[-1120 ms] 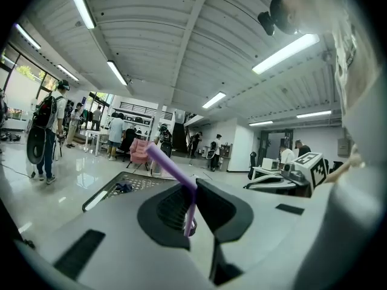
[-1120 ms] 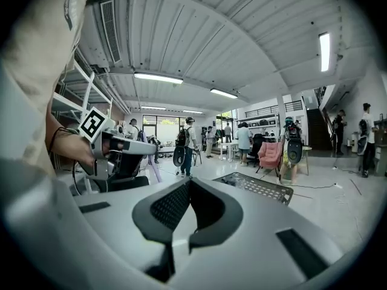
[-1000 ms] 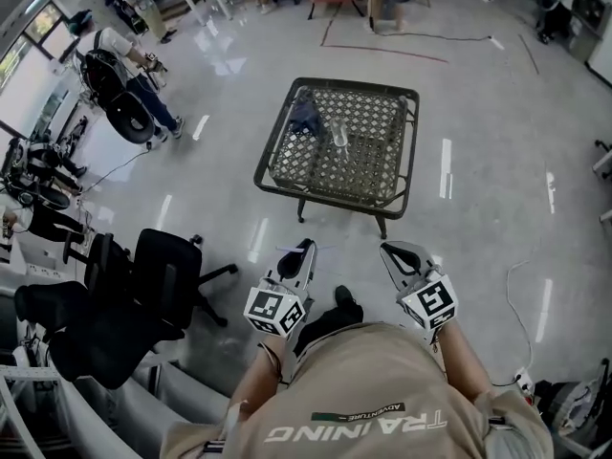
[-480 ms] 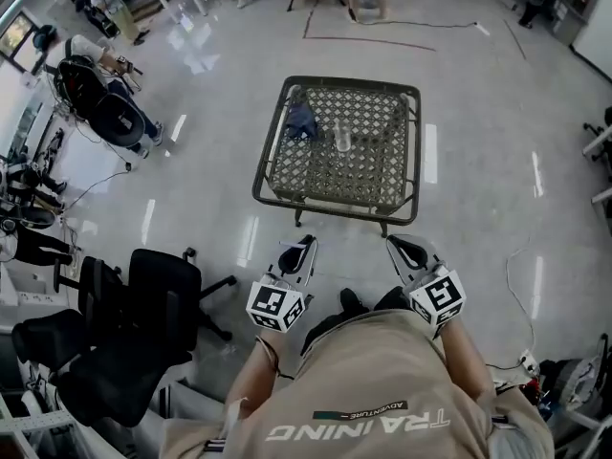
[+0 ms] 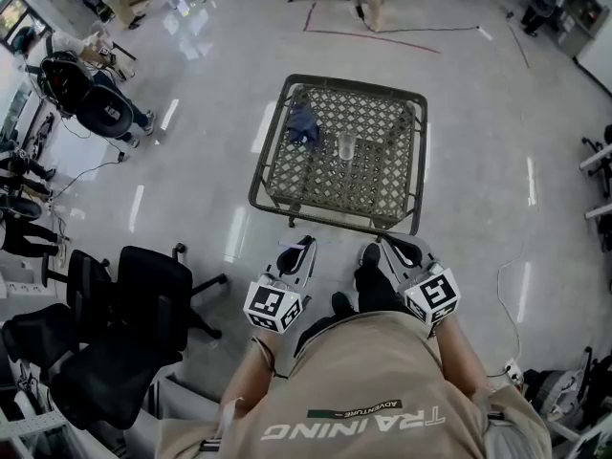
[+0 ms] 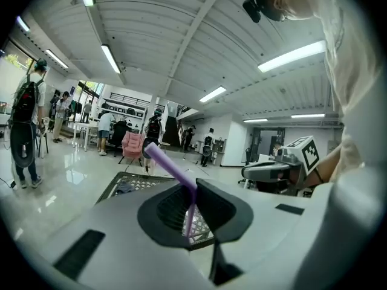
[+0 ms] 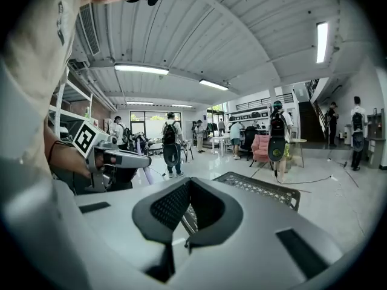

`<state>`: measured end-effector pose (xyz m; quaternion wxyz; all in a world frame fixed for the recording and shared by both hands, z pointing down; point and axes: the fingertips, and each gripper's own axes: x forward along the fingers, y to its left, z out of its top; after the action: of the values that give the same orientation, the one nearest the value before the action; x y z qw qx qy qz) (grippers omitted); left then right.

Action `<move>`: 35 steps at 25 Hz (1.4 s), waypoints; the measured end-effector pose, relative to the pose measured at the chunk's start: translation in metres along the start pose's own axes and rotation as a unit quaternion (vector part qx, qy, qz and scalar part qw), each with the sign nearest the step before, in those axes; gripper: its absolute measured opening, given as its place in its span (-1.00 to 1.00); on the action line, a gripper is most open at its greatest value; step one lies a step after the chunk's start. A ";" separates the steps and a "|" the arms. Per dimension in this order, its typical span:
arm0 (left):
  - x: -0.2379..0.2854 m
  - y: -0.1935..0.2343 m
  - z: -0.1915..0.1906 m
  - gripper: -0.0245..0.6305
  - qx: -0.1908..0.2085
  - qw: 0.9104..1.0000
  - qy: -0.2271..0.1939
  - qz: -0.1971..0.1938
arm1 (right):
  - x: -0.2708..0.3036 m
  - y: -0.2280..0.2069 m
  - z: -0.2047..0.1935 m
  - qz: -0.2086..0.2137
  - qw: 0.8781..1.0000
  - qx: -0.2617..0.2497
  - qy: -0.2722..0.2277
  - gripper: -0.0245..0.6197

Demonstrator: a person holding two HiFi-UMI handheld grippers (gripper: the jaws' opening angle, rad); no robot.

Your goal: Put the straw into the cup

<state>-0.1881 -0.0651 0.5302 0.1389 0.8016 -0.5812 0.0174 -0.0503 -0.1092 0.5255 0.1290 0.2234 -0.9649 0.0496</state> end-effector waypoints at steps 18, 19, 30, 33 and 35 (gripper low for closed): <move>0.137 0.054 0.075 -0.80 0.045 0.999 -0.004 0.028 | 0.088 -0.132 0.045 0.034 0.998 -0.038 -0.043 -0.87; 0.146 0.056 0.079 -0.80 0.046 0.999 -0.004 0.027 | 0.090 -0.137 0.042 0.034 0.998 -0.041 -0.038 -0.87; 0.230 0.087 0.091 -0.80 0.060 0.998 0.023 -0.022 | 0.096 -0.180 0.035 -0.004 0.999 -0.003 -0.032 -0.87; 0.251 0.102 0.088 -0.80 0.066 0.996 0.031 -0.046 | 0.105 -0.183 0.043 -0.024 0.999 -0.011 -0.030 -0.87; 0.264 0.112 0.083 -0.80 0.076 0.995 0.040 -0.059 | 0.109 -0.184 0.049 -0.035 0.999 -0.018 -0.031 -0.87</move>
<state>-0.2184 -0.3617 0.5227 0.1010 0.8415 -0.5238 0.0853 -0.0746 -0.3268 0.5152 0.1049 0.2564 -0.9607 0.0207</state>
